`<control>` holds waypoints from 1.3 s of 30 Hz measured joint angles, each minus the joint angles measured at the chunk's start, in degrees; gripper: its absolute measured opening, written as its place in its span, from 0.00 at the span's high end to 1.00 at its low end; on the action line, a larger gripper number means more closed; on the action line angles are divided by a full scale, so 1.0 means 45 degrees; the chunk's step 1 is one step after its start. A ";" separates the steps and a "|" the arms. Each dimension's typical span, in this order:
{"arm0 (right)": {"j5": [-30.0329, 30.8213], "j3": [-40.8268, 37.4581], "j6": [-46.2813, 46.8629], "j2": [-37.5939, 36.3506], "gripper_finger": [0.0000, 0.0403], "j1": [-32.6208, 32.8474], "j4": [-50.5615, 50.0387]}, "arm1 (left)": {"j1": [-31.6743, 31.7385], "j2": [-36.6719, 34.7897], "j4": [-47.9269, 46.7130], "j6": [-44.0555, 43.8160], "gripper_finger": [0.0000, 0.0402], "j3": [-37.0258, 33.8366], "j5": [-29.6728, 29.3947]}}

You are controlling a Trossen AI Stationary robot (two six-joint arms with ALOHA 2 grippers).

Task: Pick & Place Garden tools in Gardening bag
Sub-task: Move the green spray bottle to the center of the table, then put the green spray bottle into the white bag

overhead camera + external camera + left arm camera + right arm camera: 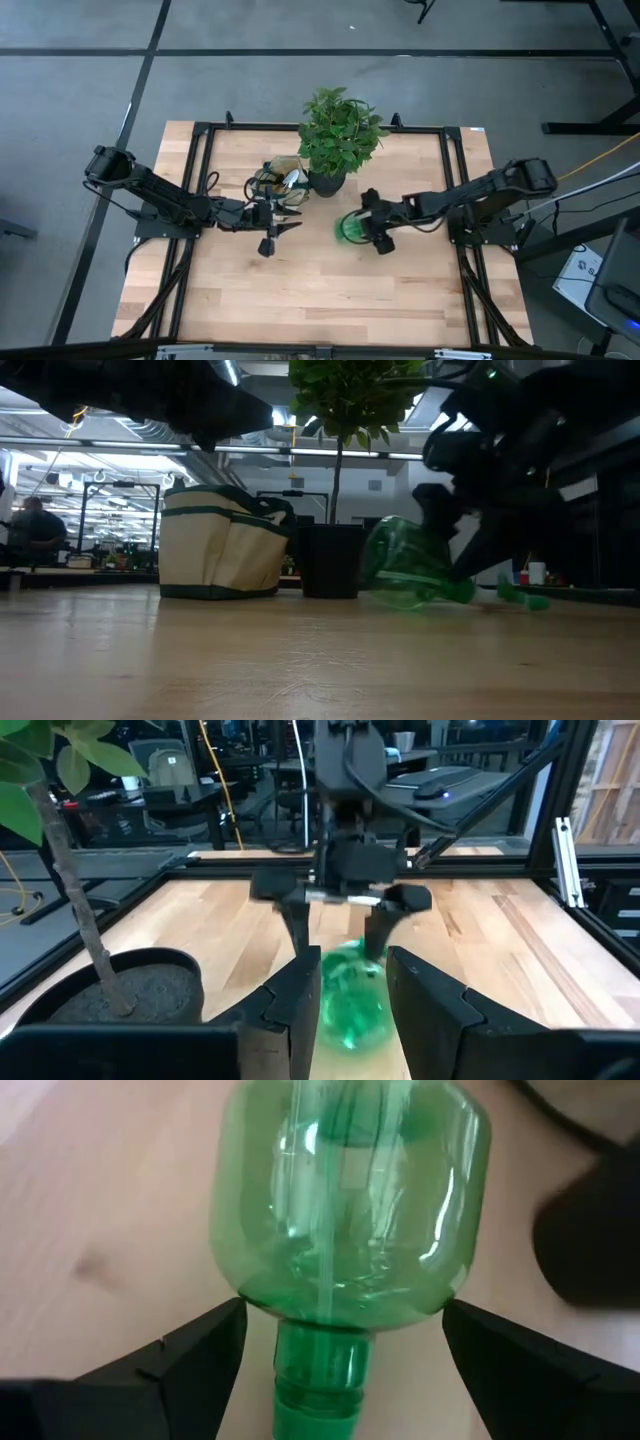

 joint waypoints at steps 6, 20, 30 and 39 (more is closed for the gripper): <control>-0.0763 0.0607 -0.0185 0.1970 0.15 0.0025 0.2637 | 0.0000 0.0000 0.0065 0.0015 0.72 0.0000 0.0361; -0.2870 0.4688 -0.0229 0.4803 0.15 0.0810 0.3540 | -0.0152 0.0000 0.0036 0.0024 0.72 0.0000 0.0670; -0.2830 0.4701 0.0117 0.1004 0.15 0.1255 -0.0571 | -0.0165 0.0000 0.0053 0.0034 0.73 0.0000 0.1291; -0.1432 0.0582 0.1548 -0.5031 0.15 0.1248 0.0300 | -0.0165 0.0000 0.1452 0.0220 0.74 0.0150 0.1283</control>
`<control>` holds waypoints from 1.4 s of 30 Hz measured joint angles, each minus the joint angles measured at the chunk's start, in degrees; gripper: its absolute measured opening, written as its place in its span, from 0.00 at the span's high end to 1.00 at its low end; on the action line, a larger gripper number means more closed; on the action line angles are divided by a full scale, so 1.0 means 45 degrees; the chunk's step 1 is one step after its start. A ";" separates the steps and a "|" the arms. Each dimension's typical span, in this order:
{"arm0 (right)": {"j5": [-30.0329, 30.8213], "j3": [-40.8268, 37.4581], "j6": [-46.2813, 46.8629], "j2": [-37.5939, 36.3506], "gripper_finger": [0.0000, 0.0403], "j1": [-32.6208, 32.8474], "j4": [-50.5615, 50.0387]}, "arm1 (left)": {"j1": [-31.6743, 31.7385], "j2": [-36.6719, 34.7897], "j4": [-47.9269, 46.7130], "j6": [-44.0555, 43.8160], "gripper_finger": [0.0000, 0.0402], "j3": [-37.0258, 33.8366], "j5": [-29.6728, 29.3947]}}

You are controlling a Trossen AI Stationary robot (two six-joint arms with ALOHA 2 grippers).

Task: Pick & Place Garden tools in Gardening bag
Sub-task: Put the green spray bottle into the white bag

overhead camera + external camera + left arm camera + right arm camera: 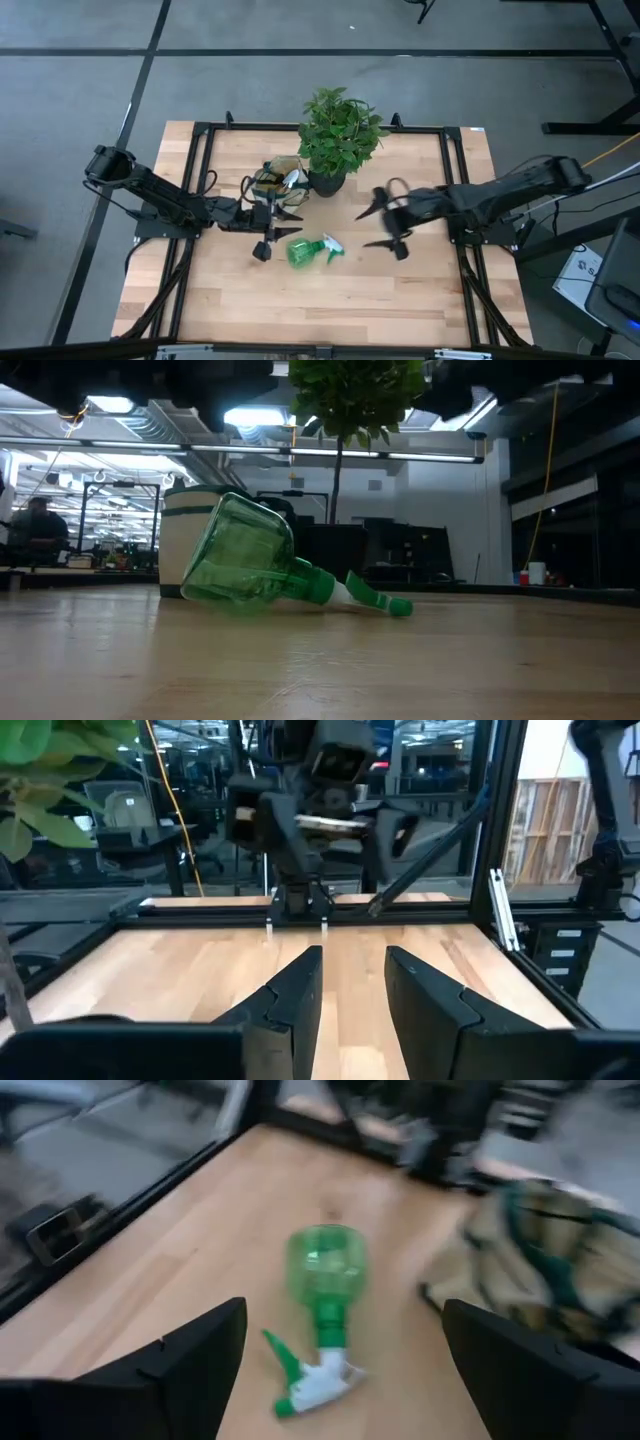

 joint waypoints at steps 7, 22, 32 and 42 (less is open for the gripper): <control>0.1433 -0.4323 0.0385 -0.3124 0.15 0.0298 0.3022 | 0.0000 0.0000 -0.3424 -0.0301 0.75 0.1911 -0.0127; -0.1162 -0.7911 0.1367 -0.7010 0.15 0.0294 0.3240 | 0.0020 0.2282 -0.7543 -0.1416 0.76 0.5086 -0.0623; -0.2461 -0.8324 -0.0179 -0.9241 0.15 -0.0672 0.1902 | 0.0039 0.3945 -1.1416 -0.2815 0.76 0.7658 -0.0497; -0.5569 -0.8324 -0.1388 -0.9707 0.15 -0.3107 0.1307 | 0.0099 0.6060 -1.4500 -0.3417 0.69 0.9968 -0.0006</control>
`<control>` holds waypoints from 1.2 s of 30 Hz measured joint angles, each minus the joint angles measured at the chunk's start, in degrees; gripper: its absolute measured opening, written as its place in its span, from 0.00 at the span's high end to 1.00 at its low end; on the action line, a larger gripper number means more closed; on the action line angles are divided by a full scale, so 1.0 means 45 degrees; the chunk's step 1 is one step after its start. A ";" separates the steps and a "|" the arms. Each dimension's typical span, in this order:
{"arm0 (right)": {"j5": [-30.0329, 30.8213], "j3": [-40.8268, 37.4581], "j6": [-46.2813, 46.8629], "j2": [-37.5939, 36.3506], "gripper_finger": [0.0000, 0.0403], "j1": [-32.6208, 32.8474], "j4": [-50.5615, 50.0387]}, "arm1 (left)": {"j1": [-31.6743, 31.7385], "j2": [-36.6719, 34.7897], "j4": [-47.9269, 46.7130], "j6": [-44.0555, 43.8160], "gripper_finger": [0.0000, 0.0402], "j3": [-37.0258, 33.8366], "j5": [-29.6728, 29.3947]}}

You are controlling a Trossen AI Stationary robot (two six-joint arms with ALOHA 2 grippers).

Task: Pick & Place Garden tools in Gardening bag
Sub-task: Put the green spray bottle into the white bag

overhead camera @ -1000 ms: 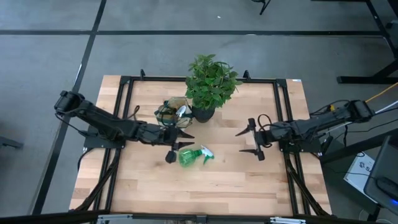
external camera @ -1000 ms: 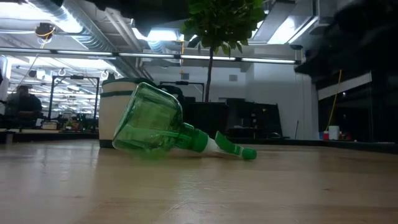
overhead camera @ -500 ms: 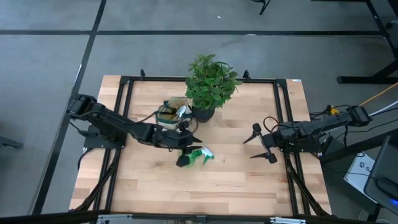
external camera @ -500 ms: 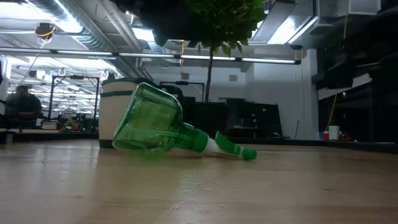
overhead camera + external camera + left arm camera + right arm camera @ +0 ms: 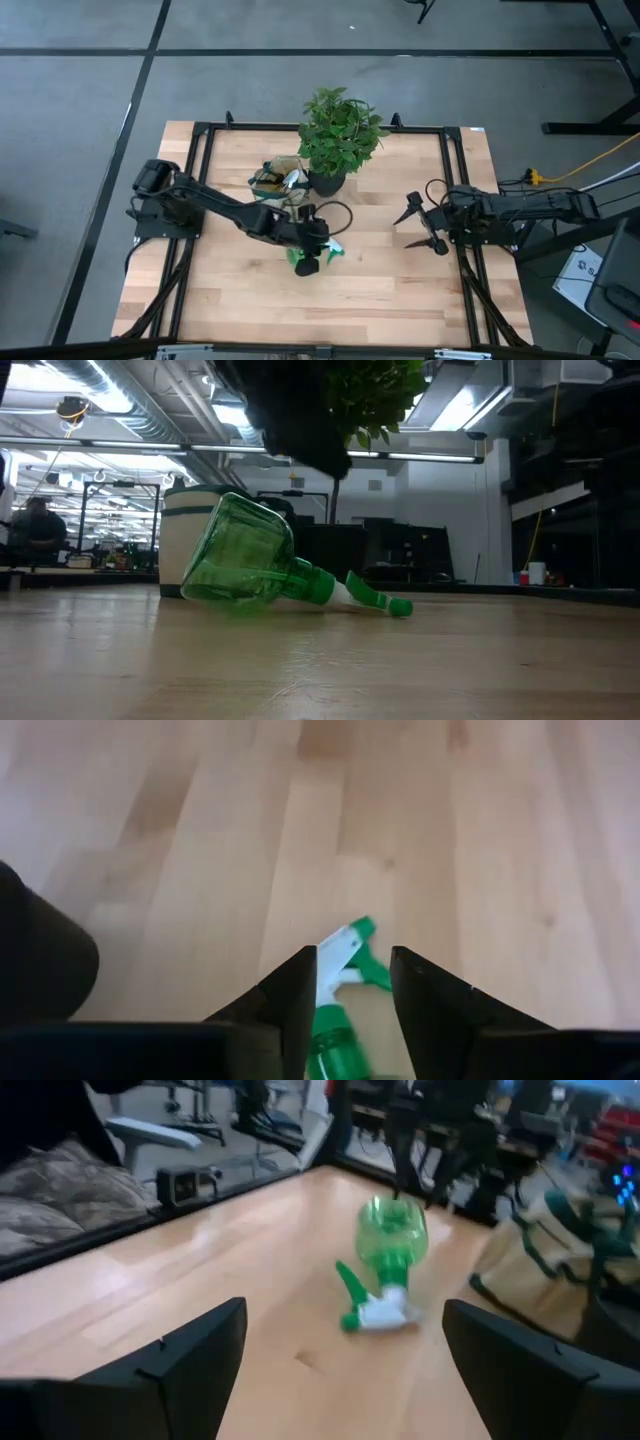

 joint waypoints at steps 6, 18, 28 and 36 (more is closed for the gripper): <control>-0.0015 0.0002 -0.0004 0.0007 0.15 -0.0650 -0.0646 | 0.0193 0.1057 -0.0367 -0.0595 0.63 0.0449 -0.0027; 0.0418 0.0010 0.0058 0.0614 0.15 -0.0767 -0.0767 | 0.0963 0.1580 -0.1654 -0.2082 0.51 0.0470 0.1382; 0.0422 0.0010 0.0083 0.1013 0.15 -0.0767 -0.0767 | 0.1006 0.2030 -0.1889 -0.2494 0.50 0.0485 0.2130; 0.0463 0.0010 0.0087 0.1013 0.15 -0.0767 -0.0752 | 0.0999 0.2838 -0.2190 -0.2490 0.50 0.0543 0.2955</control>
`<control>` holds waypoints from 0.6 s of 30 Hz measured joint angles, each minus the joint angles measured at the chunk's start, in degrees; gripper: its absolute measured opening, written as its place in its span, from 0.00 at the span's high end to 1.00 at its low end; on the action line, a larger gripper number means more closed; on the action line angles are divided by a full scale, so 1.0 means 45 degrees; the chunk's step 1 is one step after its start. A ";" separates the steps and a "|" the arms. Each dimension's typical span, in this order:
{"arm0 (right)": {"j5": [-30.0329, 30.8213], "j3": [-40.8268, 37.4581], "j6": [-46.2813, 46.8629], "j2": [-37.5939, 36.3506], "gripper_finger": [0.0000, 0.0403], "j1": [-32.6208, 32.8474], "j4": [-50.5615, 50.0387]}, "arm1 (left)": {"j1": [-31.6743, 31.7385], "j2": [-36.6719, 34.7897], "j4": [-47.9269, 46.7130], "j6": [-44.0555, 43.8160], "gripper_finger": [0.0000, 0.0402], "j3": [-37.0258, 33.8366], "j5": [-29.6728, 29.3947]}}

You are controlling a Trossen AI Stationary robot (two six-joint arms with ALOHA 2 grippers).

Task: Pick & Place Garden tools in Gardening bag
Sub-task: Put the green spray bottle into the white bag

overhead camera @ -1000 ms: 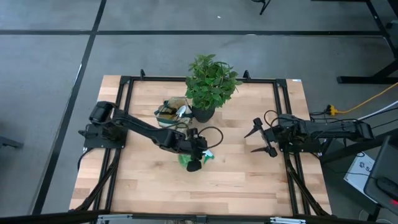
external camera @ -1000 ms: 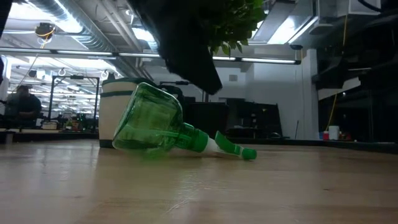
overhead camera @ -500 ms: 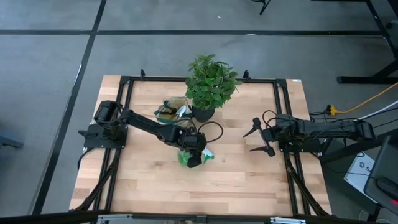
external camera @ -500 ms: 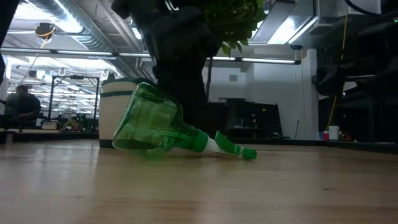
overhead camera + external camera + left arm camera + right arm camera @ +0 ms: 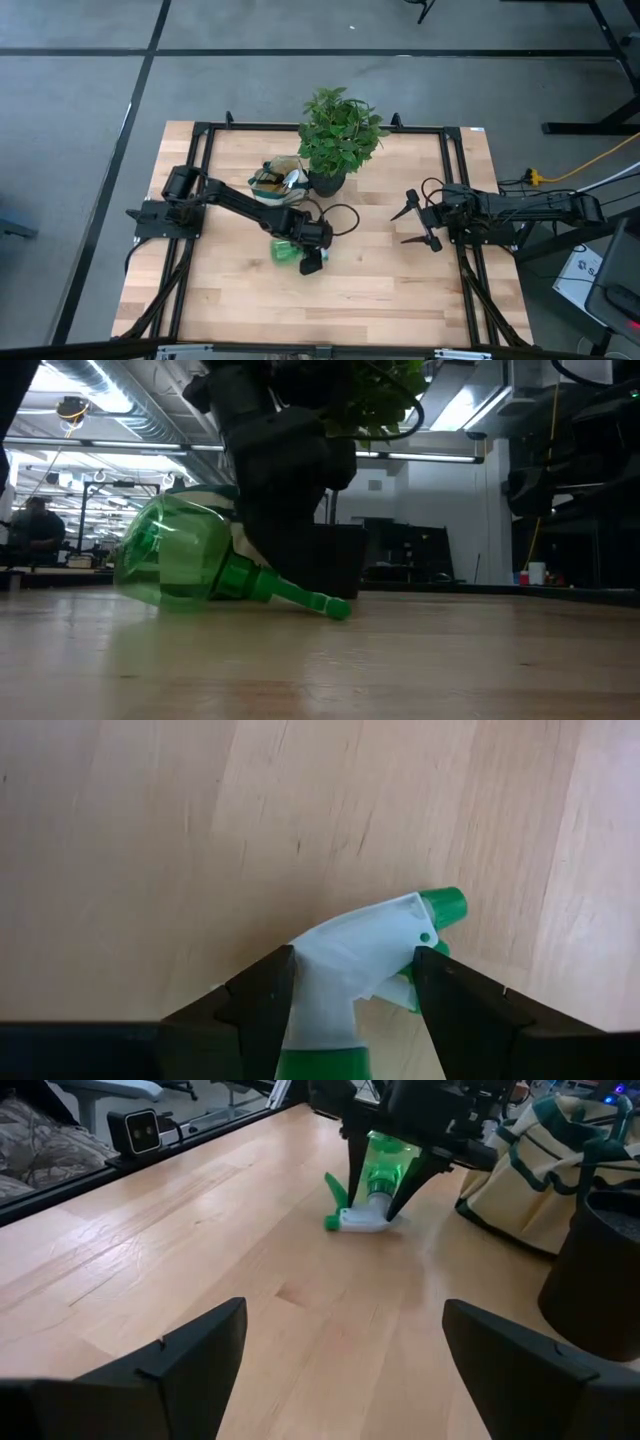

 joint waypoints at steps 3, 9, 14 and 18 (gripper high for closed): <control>-0.0004 0.0000 0.0000 0.0000 0.15 0.0002 0.0000 | 0.0000 0.0039 -0.0110 0.0046 0.50 -0.0005 0.0017; -0.0004 0.0000 0.0000 0.0000 0.15 -0.0001 -0.0005 | -0.0105 -0.0024 -0.0253 0.0739 0.51 -0.0029 0.0280; -0.0009 0.0000 0.0000 0.0005 0.15 0.0002 -0.0005 | -0.0111 0.0083 -0.0626 0.0907 0.53 0.0599 0.1002; -0.0009 0.0000 0.0000 0.0005 0.15 -0.0001 0.0000 | -0.0205 0.0081 -0.1201 0.1790 0.53 0.1572 0.0976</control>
